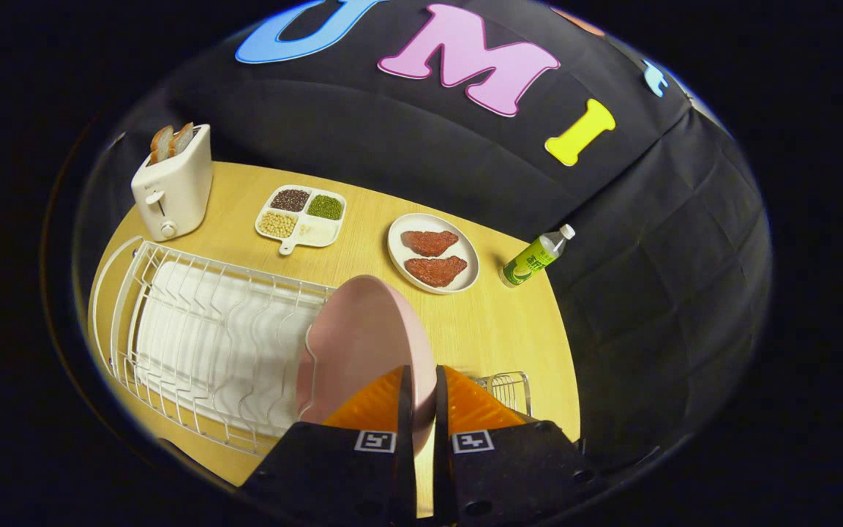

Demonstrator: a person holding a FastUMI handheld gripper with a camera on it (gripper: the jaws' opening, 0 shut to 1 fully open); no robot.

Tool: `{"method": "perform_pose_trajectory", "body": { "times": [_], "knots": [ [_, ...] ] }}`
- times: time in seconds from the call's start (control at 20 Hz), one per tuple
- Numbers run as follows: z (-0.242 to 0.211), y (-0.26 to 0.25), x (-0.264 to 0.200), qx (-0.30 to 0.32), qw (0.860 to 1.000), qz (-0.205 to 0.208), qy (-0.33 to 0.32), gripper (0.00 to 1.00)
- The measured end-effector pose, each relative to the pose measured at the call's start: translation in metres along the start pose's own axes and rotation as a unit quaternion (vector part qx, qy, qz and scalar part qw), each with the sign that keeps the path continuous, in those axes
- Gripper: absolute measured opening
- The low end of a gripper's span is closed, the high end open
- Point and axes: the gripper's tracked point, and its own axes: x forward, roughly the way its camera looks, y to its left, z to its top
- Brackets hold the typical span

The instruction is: Take the plate from the dish rack, then take the spoon from the basket and place it into the plate.

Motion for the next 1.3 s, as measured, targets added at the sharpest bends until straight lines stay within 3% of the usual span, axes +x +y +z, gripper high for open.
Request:
{"method": "perform_pose_trajectory", "body": {
  "times": [0.2, 0.4, 0.55, 0.85, 1.05, 1.3],
  "knots": [
    [0.017, -0.001, -0.003, -0.037, 0.999, -0.013, 0.002, 0.13],
    [0.045, 0.002, -0.012, -0.108, 0.992, -0.045, -0.039, 0.12],
    [0.057, -0.007, -0.021, -0.124, 0.988, -0.061, -0.066, 0.12],
    [0.063, -0.023, -0.056, -0.031, 0.994, 0.008, -0.105, 0.13],
    [0.05, -0.031, -0.092, 0.04, 0.987, 0.094, -0.125, 0.12],
    [0.007, -0.046, -0.12, 0.11, 0.975, 0.148, -0.126, 0.11]
  ]
}}
